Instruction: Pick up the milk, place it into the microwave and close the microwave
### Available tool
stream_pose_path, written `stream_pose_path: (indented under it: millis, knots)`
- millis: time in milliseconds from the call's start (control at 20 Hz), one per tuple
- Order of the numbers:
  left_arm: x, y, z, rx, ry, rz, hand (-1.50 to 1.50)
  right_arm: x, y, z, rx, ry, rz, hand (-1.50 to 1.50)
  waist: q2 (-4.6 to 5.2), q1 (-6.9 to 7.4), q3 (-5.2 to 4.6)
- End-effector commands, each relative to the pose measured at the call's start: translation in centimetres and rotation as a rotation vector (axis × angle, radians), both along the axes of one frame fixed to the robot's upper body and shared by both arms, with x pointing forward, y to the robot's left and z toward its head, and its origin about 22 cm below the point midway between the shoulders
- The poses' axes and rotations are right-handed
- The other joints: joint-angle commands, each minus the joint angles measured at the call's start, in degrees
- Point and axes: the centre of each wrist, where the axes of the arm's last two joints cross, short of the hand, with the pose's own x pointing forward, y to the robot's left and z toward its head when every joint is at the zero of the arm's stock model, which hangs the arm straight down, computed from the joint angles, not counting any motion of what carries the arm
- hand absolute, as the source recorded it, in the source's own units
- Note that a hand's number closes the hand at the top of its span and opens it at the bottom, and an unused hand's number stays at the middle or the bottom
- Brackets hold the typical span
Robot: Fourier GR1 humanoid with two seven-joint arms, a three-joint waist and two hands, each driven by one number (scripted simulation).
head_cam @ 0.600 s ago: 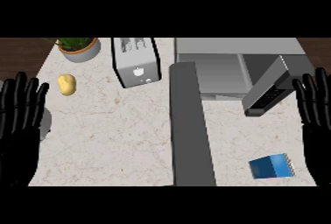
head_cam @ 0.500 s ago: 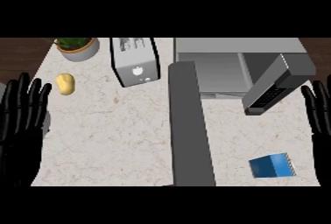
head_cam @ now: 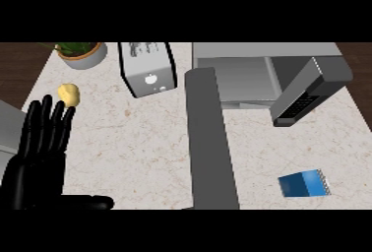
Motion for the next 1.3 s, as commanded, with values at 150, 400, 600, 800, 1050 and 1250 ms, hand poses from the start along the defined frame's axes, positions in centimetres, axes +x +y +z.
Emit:
stream_pose_path:
  millis: [150, 400, 600, 800, 1050, 1250]
  knots:
    - [-3.0, -0.9, -1.4, -0.059, 0.038, -0.022, -1.5, -2.6, -1.0, -1.3, 0.032, 0.054, -0.007, -1.5, 0.23, 1.01, 0.04]
    - [-4.2, 0.1, -2.9, -0.047, 0.028, -0.042, -1.5, -3.8, -2.3, -3.6, 0.038, 0.093, -0.038, -1.5, 0.24, 1.04, 0.04]
    - [-6.3, -1.0, -3.7, -0.062, 0.024, -0.037, -1.5, -3.6, -2.7, -5.5, 0.06, 0.111, -0.05, -1.5, 0.24, 1.24, 0.04]
    - [-6.4, 0.3, -5.9, -0.073, 0.038, -0.041, -1.5, -1.7, -3.1, -9.3, 0.081, 0.132, -0.054, -1.5, 0.33, 1.46, 0.03]
    - [-7.6, 1.3, -5.0, -0.07, 0.023, -0.044, -1.5, -1.1, -3.4, -12.1, 0.083, 0.145, -0.096, -1.5, 0.33, 1.54, 0.04]
    - [-7.3, 0.4, -7.2, -0.052, 0.03, -0.038, -1.5, -1.7, -4.0, -14.6, 0.078, 0.162, -0.179, -1.5, 0.34, 1.39, 0.03]
